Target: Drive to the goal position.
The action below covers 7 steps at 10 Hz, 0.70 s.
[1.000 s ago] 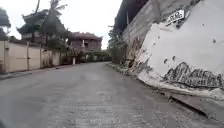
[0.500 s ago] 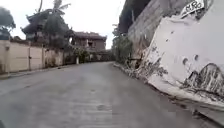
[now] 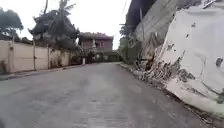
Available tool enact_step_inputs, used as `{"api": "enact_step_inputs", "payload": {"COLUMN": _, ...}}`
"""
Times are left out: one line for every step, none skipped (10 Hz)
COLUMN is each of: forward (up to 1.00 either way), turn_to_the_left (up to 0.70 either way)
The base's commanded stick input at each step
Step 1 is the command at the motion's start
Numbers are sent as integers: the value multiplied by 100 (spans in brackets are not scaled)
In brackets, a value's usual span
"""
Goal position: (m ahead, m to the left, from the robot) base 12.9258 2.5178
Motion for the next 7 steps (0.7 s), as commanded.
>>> {"api": "enact_step_inputs", "payload": {"forward": 100, "turn_to_the_left": 6}}
{"api": "enact_step_inputs", "payload": {"forward": 100, "turn_to_the_left": -8}}
{"api": "enact_step_inputs", "payload": {"forward": 100, "turn_to_the_left": -34}}
{"api": "enact_step_inputs", "payload": {"forward": 100, "turn_to_the_left": -21}}
{"api": "enact_step_inputs", "payload": {"forward": 100, "turn_to_the_left": 3}}
{"api": "enact_step_inputs", "payload": {"forward": 100, "turn_to_the_left": 6}}
{"api": "enact_step_inputs", "payload": {"forward": 100, "turn_to_the_left": 6}}
